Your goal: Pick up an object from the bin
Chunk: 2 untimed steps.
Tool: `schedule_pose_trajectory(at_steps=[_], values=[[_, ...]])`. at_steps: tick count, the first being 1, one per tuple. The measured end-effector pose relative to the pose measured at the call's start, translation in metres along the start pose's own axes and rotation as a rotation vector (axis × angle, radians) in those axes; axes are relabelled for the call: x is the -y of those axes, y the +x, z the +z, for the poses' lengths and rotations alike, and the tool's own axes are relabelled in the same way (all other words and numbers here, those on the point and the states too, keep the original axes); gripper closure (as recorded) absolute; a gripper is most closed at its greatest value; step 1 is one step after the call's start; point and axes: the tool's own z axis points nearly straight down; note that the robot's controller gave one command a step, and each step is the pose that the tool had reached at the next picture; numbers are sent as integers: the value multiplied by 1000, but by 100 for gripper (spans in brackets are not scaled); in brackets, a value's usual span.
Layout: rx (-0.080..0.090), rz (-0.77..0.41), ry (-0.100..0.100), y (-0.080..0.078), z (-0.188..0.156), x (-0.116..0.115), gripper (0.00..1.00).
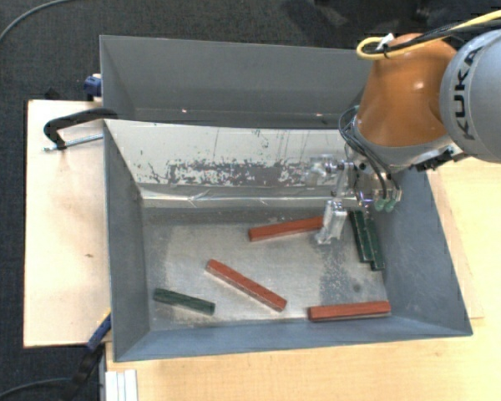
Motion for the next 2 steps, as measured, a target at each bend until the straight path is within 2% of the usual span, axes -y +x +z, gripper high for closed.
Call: schedule_pose_trajectory(at_steps=[1,2], values=[[-9,-119,-2,-1,110,-27,0],[-1,-117,-1,-3,105,-26,100]])
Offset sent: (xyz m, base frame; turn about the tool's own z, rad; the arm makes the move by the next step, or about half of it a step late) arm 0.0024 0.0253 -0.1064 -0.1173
